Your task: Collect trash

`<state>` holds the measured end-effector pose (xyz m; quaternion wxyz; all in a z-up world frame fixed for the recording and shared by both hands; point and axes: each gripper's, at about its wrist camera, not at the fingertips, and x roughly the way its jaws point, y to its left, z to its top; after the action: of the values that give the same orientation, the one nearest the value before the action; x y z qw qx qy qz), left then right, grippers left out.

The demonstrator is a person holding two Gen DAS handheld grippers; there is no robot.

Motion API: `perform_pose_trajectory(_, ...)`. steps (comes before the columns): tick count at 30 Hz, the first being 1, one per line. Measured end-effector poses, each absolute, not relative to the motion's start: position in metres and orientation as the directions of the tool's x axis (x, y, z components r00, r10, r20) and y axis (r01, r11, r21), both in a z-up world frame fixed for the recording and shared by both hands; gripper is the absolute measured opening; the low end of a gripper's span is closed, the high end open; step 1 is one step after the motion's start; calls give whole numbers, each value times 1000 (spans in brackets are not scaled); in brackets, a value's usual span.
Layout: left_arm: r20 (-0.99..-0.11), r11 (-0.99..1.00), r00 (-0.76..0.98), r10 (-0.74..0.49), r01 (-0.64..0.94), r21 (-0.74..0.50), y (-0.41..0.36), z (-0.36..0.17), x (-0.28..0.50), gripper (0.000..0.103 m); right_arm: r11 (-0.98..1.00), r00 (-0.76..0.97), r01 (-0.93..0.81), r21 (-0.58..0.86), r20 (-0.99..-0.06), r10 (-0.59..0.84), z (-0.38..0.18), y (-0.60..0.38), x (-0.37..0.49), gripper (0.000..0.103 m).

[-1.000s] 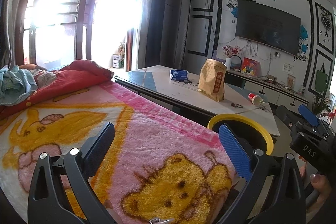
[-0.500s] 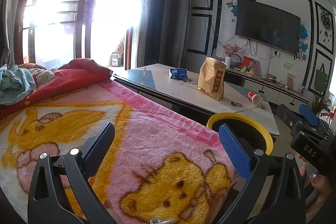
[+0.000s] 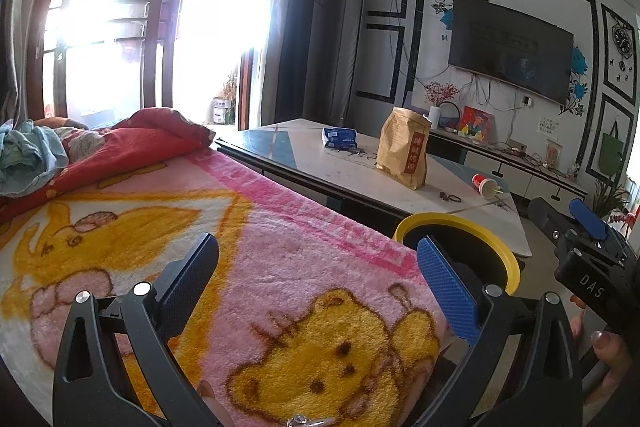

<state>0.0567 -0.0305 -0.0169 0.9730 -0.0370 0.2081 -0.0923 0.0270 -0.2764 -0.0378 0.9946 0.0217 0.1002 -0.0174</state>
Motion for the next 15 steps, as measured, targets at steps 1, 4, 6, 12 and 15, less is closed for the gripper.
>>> perform_pose_trajectory(1, -398, 980, 896, -196, 165, -111, -30, -17, 57, 97, 998, 979, 39, 41, -202, -30, -38, -277, 27, 92)
perform_pose_trajectory(4, -402, 980, 894, -197, 165, -113, -30, -17, 57, 97, 998, 979, 41, 44, -199, -32, -36, -275, 29, 92)
perform_pose_trajectory(6, -404, 983, 897, -178, 149, -103, -26, -18, 56, 97, 999, 981, 24, 48, -194, -14, -33, -272, 31, 92)
perform_pose_trajectory(12, -460, 977, 883, -92, -9, -213, 48, -23, 47, 97, 973, 950, -222, 64, -211, 231, -14, -202, 53, 92)
perform_pose_trajectory(15, -495, 951, 859, 130, -250, -183, 131, -26, 27, 97, 893, 857, -444, 78, -254, 448, -8, -124, 66, 92)
